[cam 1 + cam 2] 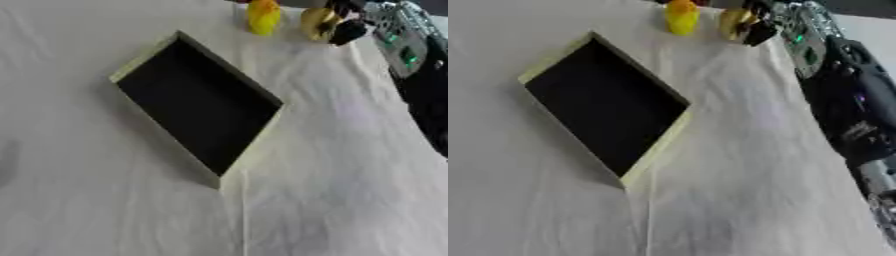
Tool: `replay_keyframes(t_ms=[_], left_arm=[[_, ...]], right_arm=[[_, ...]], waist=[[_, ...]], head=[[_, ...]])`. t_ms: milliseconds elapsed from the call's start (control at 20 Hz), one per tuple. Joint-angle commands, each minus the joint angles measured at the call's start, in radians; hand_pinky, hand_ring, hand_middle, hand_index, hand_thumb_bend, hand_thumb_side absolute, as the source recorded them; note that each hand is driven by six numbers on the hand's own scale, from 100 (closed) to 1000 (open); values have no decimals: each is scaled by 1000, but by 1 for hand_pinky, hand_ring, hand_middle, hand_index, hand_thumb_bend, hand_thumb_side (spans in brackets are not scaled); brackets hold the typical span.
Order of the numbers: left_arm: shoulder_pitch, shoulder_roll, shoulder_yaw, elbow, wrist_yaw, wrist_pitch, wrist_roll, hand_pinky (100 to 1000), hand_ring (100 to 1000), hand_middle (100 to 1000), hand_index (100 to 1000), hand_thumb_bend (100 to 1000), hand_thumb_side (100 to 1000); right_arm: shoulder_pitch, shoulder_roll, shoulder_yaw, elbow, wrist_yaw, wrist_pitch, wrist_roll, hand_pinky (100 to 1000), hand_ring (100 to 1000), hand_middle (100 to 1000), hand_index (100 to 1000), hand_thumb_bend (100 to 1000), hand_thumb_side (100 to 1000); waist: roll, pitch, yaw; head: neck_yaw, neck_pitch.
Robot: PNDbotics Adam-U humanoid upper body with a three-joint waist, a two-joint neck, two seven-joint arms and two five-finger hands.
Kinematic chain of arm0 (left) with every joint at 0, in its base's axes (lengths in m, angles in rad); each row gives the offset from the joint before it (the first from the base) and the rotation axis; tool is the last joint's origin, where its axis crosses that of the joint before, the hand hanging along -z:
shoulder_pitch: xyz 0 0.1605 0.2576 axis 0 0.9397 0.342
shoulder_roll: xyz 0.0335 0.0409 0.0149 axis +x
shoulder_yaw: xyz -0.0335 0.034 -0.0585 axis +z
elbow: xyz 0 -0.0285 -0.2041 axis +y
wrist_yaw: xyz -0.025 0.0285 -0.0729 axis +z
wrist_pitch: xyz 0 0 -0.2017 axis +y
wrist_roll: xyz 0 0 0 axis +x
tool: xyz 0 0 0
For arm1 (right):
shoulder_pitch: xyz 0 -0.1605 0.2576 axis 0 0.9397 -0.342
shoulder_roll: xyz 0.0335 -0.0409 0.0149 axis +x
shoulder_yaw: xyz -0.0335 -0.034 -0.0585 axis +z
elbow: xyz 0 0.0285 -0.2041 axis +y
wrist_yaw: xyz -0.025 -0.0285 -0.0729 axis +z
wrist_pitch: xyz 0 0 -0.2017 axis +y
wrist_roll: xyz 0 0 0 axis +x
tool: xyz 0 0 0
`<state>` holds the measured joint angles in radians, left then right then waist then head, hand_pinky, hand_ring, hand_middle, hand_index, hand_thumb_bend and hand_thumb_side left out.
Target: Pick up objects on the table and place them in the box.
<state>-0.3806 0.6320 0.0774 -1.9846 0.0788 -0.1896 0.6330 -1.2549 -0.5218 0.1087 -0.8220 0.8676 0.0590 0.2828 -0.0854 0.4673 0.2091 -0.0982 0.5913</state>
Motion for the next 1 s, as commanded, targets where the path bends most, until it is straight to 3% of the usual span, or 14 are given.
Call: replay_keyframes(t_ms=[50, 450, 1000], left_arm=[[-3, 19, 7, -15, 4, 3, 2, 865, 904, 884, 813, 363, 802], [0, 29, 6, -15, 6, 4, 0, 865, 903, 883, 814, 365, 803], [-22, 33, 1, -15, 14, 6, -4, 864, 903, 882, 816, 369, 800]], right_arm=[[-9, -55, 21, -78, -44, -20, 21, 807, 687, 580, 622, 100, 100], [32, -125, 140, -365, -202, -51, 134, 798, 668, 572, 619, 100, 100], [75, -155, 322, -783, -446, 18, 256, 802, 652, 582, 637, 100, 100]], waist=[[12, -42, -9], [21, -69, -42], [20, -94, -45]], head=[[8, 10], [26, 30], [19, 49]])
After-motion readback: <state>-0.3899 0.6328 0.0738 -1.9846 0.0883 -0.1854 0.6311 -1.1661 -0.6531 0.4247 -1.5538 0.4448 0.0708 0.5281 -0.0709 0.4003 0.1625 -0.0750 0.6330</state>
